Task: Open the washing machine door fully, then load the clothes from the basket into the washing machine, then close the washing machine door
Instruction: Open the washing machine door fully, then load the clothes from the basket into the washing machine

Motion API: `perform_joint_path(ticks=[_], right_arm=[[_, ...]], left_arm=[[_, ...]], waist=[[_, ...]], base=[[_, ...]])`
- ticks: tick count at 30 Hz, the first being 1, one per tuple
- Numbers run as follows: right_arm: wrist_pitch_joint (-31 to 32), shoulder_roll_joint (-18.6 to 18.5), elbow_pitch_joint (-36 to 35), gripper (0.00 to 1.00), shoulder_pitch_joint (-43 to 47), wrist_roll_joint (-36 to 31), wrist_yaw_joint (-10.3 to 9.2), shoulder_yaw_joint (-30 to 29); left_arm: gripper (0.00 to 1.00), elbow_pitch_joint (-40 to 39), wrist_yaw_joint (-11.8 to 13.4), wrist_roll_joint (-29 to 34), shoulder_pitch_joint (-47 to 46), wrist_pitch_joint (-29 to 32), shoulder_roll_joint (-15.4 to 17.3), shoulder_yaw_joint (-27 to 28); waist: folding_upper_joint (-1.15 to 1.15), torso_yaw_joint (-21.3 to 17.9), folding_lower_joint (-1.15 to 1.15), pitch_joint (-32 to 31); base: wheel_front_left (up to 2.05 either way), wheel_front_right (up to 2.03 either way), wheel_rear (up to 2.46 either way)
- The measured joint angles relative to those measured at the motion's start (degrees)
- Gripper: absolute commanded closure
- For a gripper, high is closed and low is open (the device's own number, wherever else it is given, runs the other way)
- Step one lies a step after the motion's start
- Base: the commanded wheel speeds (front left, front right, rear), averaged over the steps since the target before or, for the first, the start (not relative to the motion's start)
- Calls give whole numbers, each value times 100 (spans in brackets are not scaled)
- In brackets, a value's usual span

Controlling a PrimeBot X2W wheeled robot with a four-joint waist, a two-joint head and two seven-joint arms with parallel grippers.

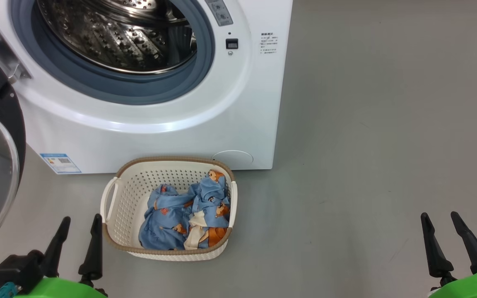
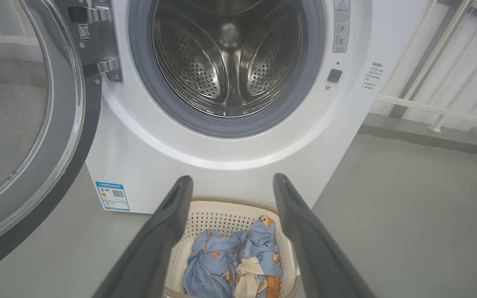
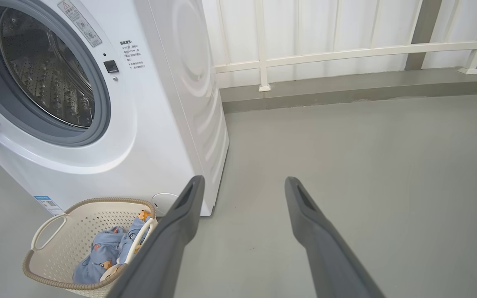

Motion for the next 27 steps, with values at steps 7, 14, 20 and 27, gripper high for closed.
perform_joint_path(ticks=[7, 14, 20, 27], right_arm=[[0, 35, -14, 0, 1, 0, 0, -45], [0, 48, -26, 0, 1, 0, 0, -53], [0, 51, -25, 0, 1, 0, -1, -45], [0, 71, -25, 0, -3, 0, -1, -11]], left_arm=[[0, 45, 0, -168, -1, 0, 30, -47], [0, 136, 0, -215, -6, 0, 38, -47], [0, 167, 0, -363, -11, 3, 40, -57], [0, 158, 0, -366, -35, 3, 100, -92]], waist=[[0, -12, 0, 14], [0, 43, 0, 50], [0, 57, 0, 87], [0, 34, 0, 160]], base=[[0, 0, 0], [2, -6, 5], [29, -103, 74], [87, -186, 99]])
